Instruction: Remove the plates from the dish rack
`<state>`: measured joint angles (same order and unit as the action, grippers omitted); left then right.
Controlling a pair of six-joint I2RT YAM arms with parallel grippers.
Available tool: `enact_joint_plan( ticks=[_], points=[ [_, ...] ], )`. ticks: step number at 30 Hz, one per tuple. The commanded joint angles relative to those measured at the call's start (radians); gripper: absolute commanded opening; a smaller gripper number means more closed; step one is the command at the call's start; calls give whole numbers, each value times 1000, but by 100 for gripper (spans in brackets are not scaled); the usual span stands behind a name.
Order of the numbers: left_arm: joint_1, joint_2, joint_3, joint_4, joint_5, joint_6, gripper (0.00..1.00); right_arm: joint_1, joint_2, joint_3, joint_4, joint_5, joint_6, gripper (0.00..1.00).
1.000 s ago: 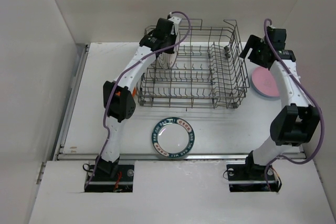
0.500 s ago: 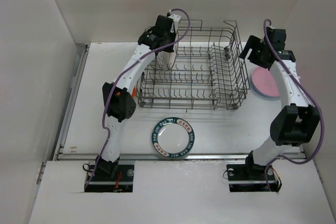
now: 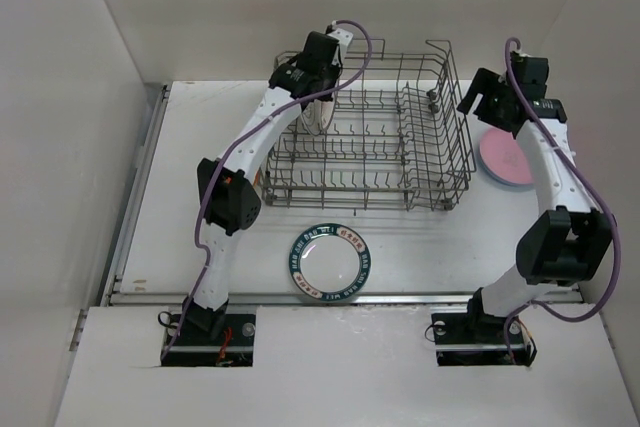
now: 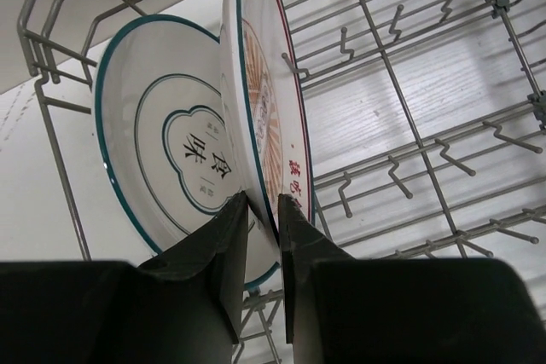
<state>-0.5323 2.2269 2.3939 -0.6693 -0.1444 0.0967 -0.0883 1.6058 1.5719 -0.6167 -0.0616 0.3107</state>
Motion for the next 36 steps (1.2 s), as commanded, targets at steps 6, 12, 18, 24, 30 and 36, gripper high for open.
enact_joint_plan(
  ticks=[6,12,18,24,30,36],
  points=[
    [-5,-145,36,112,-116,41,0,10,-129,-21,35,38,-7,85],
    [15,-164,36,112,-103,15,0,19,-175,-21,57,39,-35,85],
    [35,-164,36,59,-37,-40,0,28,-184,-30,48,29,-35,85],
    [35,-173,36,50,43,-67,0,38,-202,-52,48,39,-35,85],
    [35,-173,60,22,86,-100,0,38,-224,-118,48,49,-44,85],
    [45,-173,129,-15,172,-144,0,38,-233,-139,66,49,-44,85]
  ],
)
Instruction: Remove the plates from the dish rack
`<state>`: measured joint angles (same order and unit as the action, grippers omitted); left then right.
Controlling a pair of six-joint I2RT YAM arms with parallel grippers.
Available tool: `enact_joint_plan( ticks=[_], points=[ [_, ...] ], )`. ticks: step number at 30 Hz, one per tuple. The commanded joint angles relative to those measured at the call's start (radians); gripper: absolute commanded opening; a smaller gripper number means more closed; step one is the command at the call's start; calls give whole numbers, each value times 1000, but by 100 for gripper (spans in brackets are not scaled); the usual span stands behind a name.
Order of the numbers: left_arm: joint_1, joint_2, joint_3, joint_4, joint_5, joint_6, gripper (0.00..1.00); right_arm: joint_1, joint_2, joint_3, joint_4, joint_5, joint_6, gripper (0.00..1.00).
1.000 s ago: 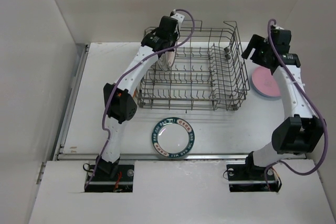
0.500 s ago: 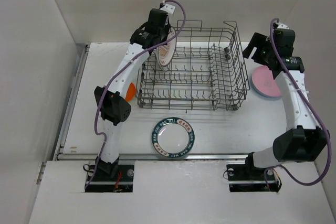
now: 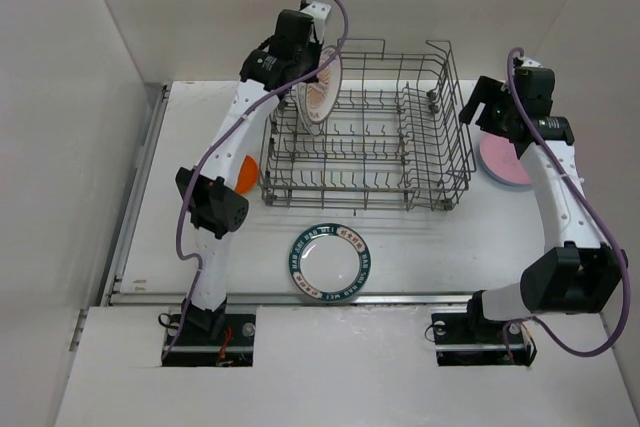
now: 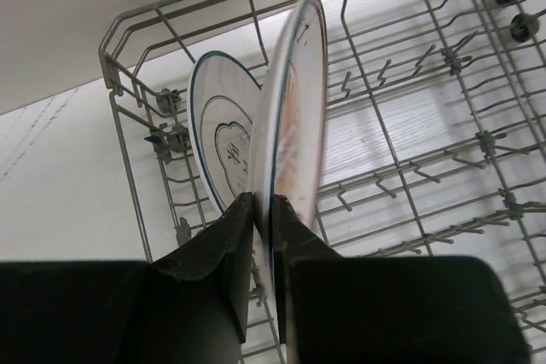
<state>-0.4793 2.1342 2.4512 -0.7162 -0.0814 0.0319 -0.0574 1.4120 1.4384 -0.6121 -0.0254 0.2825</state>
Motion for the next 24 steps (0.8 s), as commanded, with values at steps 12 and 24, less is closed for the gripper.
enact_joint_plan(
  ticks=[12,24],
  points=[
    [-8,-111,37,-31,192,-79,0,7,-39,-35,91,-8,-16,85],
    [53,-111,-35,-78,380,-174,0,7,-48,-44,100,-8,-16,85]
  ],
)
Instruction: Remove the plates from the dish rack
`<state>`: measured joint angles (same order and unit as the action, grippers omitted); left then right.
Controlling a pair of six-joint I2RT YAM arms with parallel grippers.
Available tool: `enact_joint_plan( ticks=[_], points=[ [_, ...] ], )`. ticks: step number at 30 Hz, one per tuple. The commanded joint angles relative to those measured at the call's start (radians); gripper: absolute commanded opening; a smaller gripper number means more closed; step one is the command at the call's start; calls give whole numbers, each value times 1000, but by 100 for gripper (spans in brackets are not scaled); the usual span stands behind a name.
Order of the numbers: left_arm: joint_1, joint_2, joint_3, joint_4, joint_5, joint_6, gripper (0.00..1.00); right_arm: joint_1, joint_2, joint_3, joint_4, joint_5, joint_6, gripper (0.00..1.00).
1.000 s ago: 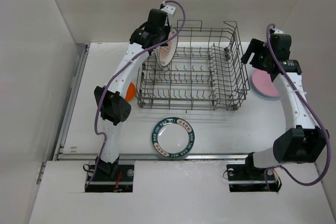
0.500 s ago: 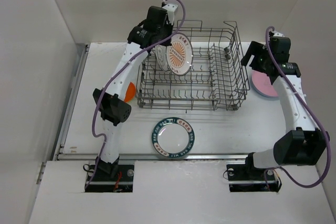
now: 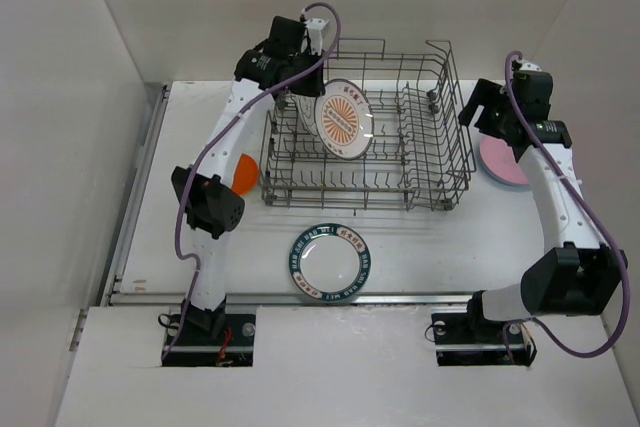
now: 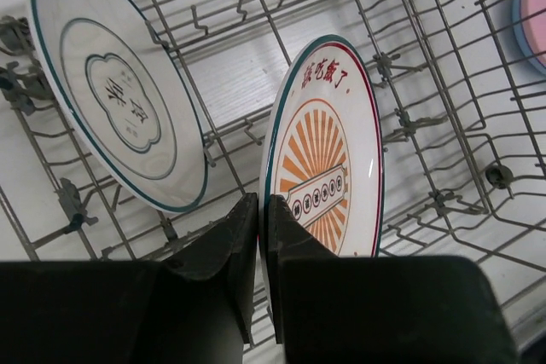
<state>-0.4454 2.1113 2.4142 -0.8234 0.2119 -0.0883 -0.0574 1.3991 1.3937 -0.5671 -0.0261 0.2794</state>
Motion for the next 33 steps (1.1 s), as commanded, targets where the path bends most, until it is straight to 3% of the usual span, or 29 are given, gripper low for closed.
enact_joint_plan(
  ticks=[1,13,26,30,33],
  points=[
    [19,-88,2,29,104,-63,0,7,-35,-8,55,-8,-13,85],
    [154,-88,-59,67,504,-237,0,7,-54,-18,55,-8,-13,85],
    [154,-137,-167,23,716,-130,0,7,-72,-27,36,-8,-13,85],
    [154,-159,-167,-69,748,-47,0,7,-94,-27,36,-17,-13,85],
    [145,-201,-181,-180,776,108,0,7,-103,-27,27,-17,-13,85]
  ],
)
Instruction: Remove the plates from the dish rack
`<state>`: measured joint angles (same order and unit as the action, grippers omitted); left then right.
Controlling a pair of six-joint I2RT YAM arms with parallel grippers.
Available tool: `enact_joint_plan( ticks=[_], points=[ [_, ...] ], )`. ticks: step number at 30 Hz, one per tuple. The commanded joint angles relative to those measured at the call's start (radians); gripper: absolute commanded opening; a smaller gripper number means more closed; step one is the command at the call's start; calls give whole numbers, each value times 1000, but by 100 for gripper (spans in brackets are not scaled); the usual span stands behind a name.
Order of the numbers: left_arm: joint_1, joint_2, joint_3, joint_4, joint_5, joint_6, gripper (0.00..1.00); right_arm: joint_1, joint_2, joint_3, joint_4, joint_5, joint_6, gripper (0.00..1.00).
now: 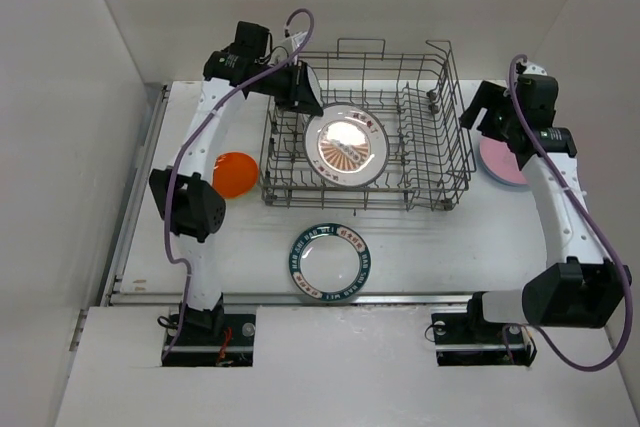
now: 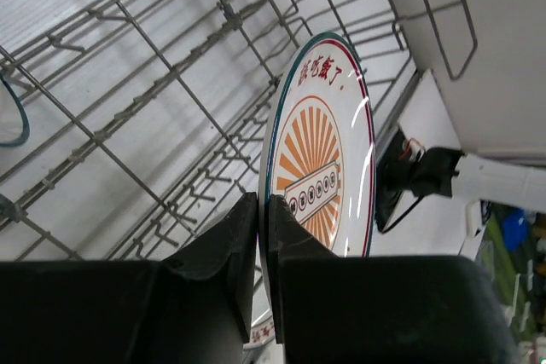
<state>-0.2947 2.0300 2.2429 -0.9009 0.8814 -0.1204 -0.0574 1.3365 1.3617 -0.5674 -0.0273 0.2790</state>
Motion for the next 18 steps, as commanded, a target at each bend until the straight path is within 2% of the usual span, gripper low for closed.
enact_joint_plan(
  ticks=[1,2,6,14,18],
  points=[
    [-29,-134,-31,-128,106,184,0,7,-40,5,18,-16,-12,85],
    [-41,-148,-48,-174,91,267,0,7,-49,5,18,-16,-12,85],
    [-98,-203,-126,-271,70,410,0,7,-68,5,9,-34,-12,85],
    [-182,-301,-244,-423,111,608,0,7,-187,-35,-34,-25,-23,85],
    [-228,-355,-383,-412,68,633,0,7,-244,-64,-23,-5,-32,85]
  ],
)
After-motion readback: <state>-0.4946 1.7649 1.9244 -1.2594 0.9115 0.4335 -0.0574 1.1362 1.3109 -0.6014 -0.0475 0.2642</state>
